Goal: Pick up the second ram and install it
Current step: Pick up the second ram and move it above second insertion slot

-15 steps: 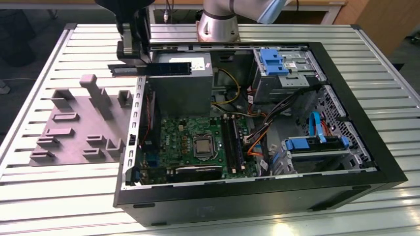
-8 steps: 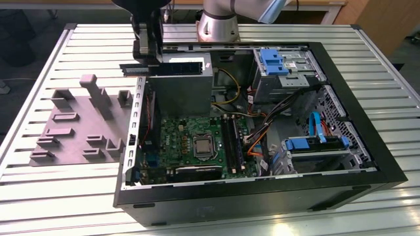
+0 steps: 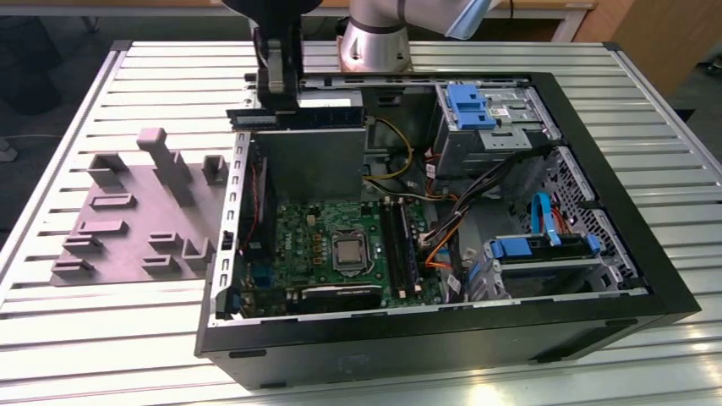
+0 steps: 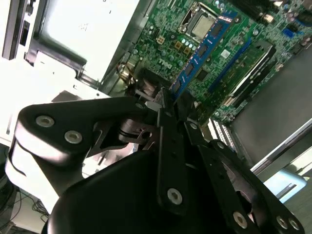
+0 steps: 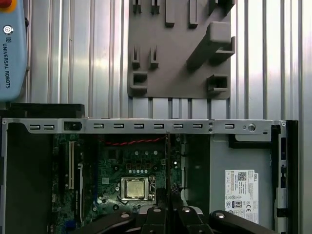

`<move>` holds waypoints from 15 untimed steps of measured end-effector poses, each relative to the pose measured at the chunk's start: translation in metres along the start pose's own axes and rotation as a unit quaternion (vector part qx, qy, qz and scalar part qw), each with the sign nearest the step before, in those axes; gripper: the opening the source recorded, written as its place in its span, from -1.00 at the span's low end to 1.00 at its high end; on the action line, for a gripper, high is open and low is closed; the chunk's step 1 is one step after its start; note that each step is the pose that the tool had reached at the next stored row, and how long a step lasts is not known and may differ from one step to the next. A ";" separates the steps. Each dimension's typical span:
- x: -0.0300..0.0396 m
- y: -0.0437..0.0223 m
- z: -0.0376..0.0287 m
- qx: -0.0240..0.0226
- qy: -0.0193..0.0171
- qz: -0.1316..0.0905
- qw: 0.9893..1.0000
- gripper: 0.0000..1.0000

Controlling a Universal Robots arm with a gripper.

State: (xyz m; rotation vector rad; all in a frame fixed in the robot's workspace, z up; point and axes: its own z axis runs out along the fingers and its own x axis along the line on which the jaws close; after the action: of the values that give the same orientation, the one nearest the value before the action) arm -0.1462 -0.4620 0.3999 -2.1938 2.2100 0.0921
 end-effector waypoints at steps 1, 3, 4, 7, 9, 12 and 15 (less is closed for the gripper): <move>0.0000 -0.0023 0.0000 0.000 0.000 0.000 1.000 -0.72; 0.0000 -0.0061 -0.0001 0.000 0.000 0.000 1.000 -0.72; 0.0000 -0.0067 -0.0001 0.000 0.000 0.000 1.000 -0.72; 0.0000 -0.0067 -0.0002 0.000 0.000 0.000 1.000 -0.72; -0.0001 -0.0068 -0.0002 0.000 0.000 0.000 1.000 -0.72; 0.0000 -0.0069 -0.0001 0.000 0.000 0.000 1.000 -0.72; -0.0001 -0.0073 -0.0002 0.000 0.000 0.000 1.000 -0.72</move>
State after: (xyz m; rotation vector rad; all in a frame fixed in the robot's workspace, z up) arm -0.1388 -0.4620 0.4000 -2.1940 2.2100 0.0922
